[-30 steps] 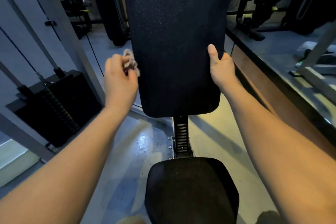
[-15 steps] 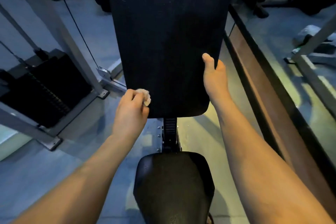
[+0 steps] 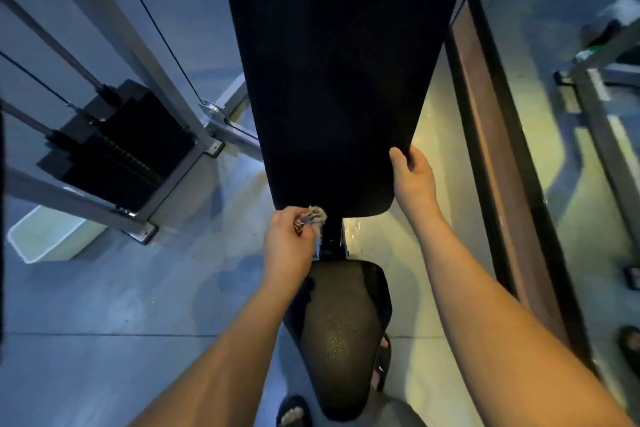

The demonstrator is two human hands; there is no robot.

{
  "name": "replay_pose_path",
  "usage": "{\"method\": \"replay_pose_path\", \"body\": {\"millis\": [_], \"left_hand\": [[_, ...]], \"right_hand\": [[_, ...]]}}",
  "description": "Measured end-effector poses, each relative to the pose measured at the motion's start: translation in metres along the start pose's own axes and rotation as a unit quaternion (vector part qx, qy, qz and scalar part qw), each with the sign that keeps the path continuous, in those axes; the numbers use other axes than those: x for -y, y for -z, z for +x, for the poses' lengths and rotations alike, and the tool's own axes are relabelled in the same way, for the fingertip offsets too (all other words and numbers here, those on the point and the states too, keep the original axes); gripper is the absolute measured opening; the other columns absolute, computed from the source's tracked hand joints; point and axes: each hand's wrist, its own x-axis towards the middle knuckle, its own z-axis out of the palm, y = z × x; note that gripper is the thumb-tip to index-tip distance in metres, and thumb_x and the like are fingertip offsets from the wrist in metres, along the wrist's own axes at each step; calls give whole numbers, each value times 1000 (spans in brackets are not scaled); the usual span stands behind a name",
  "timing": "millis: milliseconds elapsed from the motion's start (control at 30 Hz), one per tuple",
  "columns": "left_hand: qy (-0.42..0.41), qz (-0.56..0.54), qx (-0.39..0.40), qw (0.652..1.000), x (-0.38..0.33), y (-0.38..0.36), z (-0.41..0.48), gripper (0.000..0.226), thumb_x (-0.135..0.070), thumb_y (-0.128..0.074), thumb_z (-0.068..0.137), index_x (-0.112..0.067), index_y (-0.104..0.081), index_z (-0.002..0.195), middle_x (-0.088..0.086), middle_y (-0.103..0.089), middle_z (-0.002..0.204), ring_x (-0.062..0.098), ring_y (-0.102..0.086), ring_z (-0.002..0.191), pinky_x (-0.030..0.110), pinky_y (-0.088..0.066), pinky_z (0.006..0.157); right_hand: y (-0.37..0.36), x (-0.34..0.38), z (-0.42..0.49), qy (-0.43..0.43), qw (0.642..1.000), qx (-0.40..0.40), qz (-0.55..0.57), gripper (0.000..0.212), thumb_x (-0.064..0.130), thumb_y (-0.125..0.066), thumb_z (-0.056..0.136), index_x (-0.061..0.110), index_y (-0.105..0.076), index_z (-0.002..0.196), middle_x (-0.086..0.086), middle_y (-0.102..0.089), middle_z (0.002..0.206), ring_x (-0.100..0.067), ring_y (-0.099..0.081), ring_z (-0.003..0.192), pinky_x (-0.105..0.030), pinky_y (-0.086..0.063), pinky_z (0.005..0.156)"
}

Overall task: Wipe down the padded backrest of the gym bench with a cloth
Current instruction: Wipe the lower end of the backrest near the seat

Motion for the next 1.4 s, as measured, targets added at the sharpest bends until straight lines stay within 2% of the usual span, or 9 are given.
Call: {"method": "replay_pose_path", "body": {"millis": [133, 267, 367, 533, 667, 800, 967, 1233, 1400], "left_hand": [[60, -85, 4, 995, -55, 43, -47, 13, -16, -65, 95, -26, -62, 103, -10, -65, 88, 1, -60, 76, 6, -41, 57], [31, -121, 39, 991, -107, 92, -98, 13, -19, -66, 96, -29, -60, 100, -19, -64, 88, -10, -60, 78, 2, -40, 62], [-12, -121, 62, 991, -137, 132, -132, 8, -20, -65, 97, -23, -64, 104, -13, -67, 89, -7, -63, 81, 5, -44, 66], [-34, -150, 83, 985, -172, 204, -163, 3, -28, -62, 98, -28, -65, 96, -5, -70, 91, 12, -68, 88, 35, -59, 81], [-66, -128, 27, 989, -206, 252, -175, 20, -32, -52, 103, -18, -61, 92, -5, -62, 82, 11, -60, 78, 18, -46, 65], [-33, -144, 34, 988, -233, 275, -173, 28, -36, -39, 107, -15, -57, 104, -6, -60, 85, 11, -57, 80, 17, -42, 64], [26, -267, 49, 962, -265, 284, -156, 21, -30, -42, 107, -14, -54, 112, 7, -63, 99, 24, -65, 87, 42, -60, 80], [-29, -74, -85, 993, -261, 331, -114, 30, -36, -36, 107, -16, -56, 96, 3, -63, 88, 17, -59, 76, 32, -43, 60], [68, -166, -81, 980, -246, 365, -93, 28, -30, -40, 102, -12, -57, 89, 3, -58, 78, 13, -54, 67, 26, -41, 56]], "right_hand": [[25, 28, -72, -55, 998, 37, -18, 45, 31, -53, 106, 18, -50, 149, 9, -53, 137, -8, -49, 126, -27, -39, 110], [37, 63, -152, -40, 992, 118, -35, 14, 22, -57, 105, 27, -69, 110, 5, -69, 110, -22, -64, 115, -46, -52, 105], [50, 108, -207, -1, 987, 156, -35, 11, 26, -63, 103, 23, -72, 107, 4, -72, 100, -8, -68, 95, -25, -57, 80], [75, 172, -267, 56, 987, 131, -73, 10, 21, -64, 102, 18, -73, 102, -1, -73, 95, -13, -67, 88, -34, -56, 83], [92, 219, -293, 102, 982, 143, -71, 18, 26, -55, 106, 15, -70, 104, 0, -69, 93, -14, -64, 87, -30, -53, 77], [105, 247, -301, 114, 975, 180, -61, 25, 31, -44, 110, 27, -62, 94, 6, -65, 88, -6, -63, 85, -14, -46, 70], [108, 270, -280, 85, 960, 268, -11, 24, 57, -42, 106, 41, -58, 111, 9, -64, 109, -11, -63, 102, -26, -55, 81], [87, 288, -231, 93, 939, 331, -15, 21, 27, -68, 98, 7, -69, 103, -7, -68, 91, -19, -65, 84, -34, -52, 79], [36, 308, -225, 104, 937, 333, 7, 14, 34, -65, 99, 23, -71, 104, -1, -75, 102, -20, -72, 100, -39, -57, 88]]}}
